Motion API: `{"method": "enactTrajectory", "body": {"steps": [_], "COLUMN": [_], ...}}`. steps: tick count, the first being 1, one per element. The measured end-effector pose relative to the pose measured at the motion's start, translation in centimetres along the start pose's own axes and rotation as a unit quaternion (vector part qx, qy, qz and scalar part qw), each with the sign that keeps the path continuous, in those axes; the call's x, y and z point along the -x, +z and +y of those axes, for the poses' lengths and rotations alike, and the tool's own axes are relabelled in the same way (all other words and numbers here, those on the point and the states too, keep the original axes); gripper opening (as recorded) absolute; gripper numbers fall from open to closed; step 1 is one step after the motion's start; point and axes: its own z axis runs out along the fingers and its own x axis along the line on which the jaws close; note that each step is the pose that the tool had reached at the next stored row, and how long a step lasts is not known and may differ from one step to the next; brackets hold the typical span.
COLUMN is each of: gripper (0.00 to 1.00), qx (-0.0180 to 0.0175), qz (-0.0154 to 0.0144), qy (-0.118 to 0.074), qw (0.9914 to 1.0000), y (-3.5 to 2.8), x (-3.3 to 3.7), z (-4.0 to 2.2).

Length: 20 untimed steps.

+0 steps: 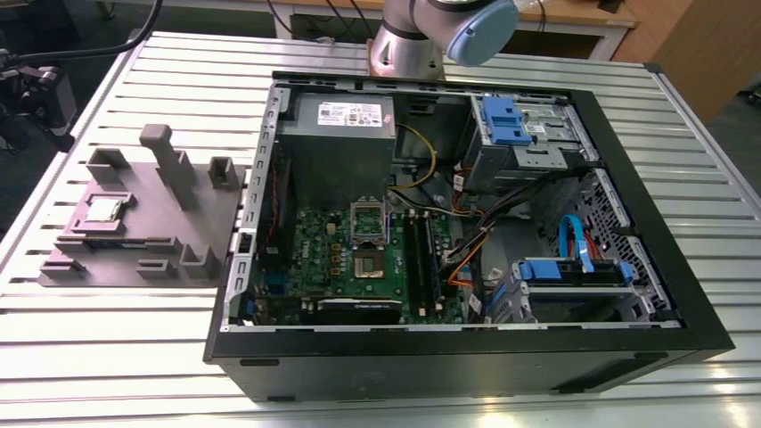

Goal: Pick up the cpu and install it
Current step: 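Pick up the cpu and move it towards the insertion slot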

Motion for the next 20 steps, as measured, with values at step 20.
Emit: {"method": "enactTrajectory", "body": {"steps": [20], "gripper": [0.53], "qx": [0.0], "qz": [0.0], "qy": [0.0], "qw": [1.0], "y": [0.5], "x": [-0.01], "z": [-0.02]}}
